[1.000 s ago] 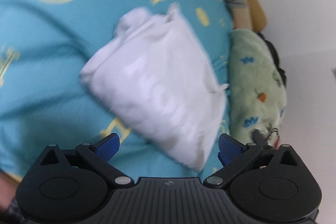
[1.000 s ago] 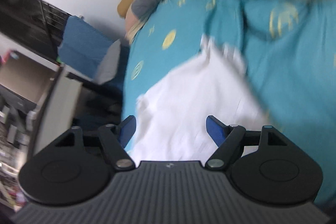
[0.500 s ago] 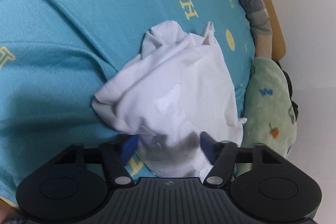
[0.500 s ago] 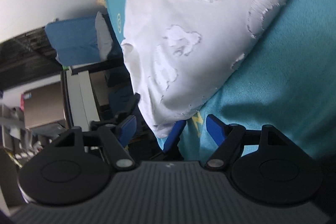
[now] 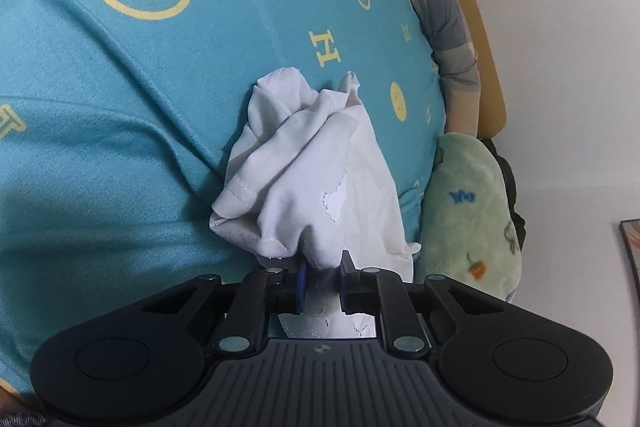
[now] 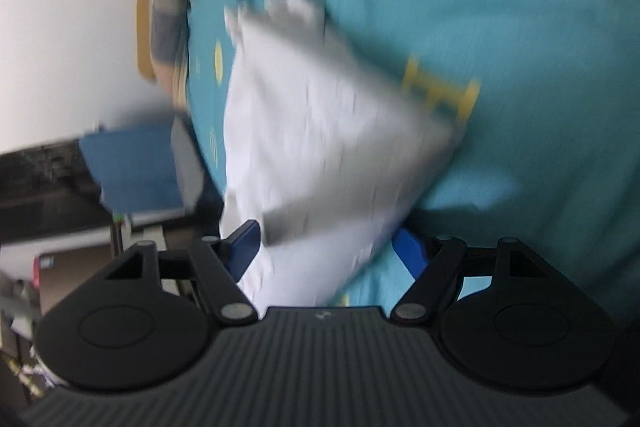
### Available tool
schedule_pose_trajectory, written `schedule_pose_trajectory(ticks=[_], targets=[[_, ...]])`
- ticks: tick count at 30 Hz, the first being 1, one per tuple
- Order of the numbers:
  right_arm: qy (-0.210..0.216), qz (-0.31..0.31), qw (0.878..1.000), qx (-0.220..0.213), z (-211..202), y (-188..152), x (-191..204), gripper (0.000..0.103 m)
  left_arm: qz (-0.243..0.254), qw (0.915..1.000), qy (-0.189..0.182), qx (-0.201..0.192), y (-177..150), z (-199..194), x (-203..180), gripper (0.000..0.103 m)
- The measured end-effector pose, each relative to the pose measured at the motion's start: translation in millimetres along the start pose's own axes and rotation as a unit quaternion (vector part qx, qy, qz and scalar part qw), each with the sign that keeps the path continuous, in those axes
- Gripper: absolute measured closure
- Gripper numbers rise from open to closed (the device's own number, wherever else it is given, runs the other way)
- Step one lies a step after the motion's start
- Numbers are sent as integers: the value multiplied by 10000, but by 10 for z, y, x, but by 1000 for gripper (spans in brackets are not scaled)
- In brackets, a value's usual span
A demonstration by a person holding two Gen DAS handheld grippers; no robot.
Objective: Fold clothes
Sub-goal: 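Grasp the white shirt bundle with both grippers and lift it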
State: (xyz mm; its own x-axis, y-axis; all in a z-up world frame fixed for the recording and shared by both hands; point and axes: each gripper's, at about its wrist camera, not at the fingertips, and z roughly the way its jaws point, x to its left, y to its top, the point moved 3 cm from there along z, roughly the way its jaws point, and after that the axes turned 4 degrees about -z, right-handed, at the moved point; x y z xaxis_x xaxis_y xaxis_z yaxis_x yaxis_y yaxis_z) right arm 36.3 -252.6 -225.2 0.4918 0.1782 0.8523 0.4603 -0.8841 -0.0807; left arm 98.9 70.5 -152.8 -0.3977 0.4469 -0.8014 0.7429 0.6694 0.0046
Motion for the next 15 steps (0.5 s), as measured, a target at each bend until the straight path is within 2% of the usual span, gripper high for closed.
schedule_pose_trajectory(ticks=[2,3,4,6,9,15], targets=[[-96,-105,9999,-73,4,10,23,40,-28,10000,-11,32,-4,6,2,87],[-172,-156,9997,-93,17,4,36,53,-80,9999,-5,69,4,9,4,88],[-248,-207,9994,-113,30,-1,49,58,-160,9998,-6,106,16,-5,7,88],[-226,-398,9987,-201,-59,24,187,76,-281,9995,-56,147,25,-38,-57,89],[-119,-681,9969,-374,-261,74,401,81,-137,9994,-208,232,6,-163,-305,90],[277,-1004,9917,-759,-932,189,829,83,282,9985,-289,367,-252,-373,-1041,90]])
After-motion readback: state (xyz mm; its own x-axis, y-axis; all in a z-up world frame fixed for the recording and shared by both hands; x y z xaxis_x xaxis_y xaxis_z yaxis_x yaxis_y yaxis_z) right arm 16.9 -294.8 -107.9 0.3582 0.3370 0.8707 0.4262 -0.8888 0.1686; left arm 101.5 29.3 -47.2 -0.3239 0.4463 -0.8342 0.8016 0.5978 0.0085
